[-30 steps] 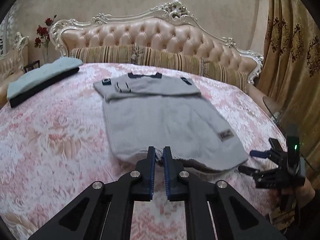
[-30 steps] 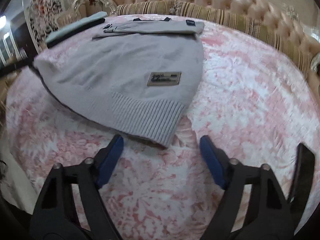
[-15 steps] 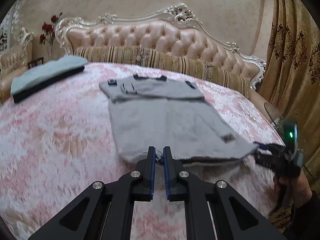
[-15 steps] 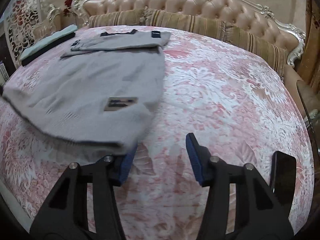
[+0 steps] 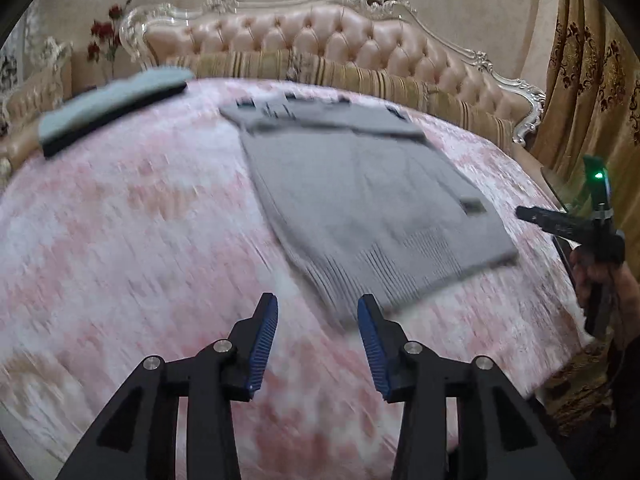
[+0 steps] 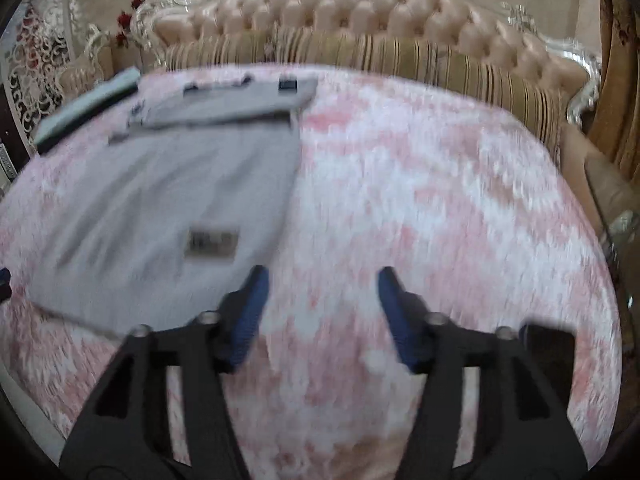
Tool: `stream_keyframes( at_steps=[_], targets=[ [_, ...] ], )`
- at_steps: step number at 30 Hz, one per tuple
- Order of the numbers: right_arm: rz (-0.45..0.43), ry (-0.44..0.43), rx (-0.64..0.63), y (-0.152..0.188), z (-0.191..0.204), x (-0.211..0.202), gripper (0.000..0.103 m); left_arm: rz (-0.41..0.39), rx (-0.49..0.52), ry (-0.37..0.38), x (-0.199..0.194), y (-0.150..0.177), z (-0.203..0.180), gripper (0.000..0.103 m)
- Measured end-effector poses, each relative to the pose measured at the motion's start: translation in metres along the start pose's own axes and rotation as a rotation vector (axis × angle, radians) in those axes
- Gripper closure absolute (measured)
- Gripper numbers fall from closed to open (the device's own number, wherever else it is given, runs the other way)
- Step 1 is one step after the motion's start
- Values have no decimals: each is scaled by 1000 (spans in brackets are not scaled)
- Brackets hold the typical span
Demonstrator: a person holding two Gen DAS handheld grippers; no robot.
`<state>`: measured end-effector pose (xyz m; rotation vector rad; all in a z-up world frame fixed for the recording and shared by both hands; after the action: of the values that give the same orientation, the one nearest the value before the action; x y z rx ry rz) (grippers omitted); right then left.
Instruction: Fold clothes
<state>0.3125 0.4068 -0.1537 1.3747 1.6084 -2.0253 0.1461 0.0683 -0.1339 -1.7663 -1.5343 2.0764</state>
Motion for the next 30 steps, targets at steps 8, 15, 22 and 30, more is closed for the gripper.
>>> stream_keyframes(
  at_steps=[8, 15, 22, 30],
  targets=[
    [13, -20, -60, -105, 29, 71, 35, 29, 11, -80, 111, -135, 52, 62],
    [80, -26, -16, -141, 23, 128, 35, 110, 44, -112, 177, -162, 72, 72],
    [81, 12, -13, -149, 10, 143, 35, 136, 24, -83, 201, -164, 79, 80],
    [87, 42, -22, -142, 2, 151, 35, 116, -30, -48, 195, -165, 84, 94]
  ],
)
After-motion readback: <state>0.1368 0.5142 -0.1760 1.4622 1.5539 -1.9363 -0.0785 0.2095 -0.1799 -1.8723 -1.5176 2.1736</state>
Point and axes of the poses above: each gripper's, at about its wrist camera, not at the fingertips, and x roughly the way its jaws point, z to its left, y to its underside, the point moved 9 cm from there along x, roughly the way its jaws point, and after that the axes turned 3 degrees about z, right-handed, at the moved point
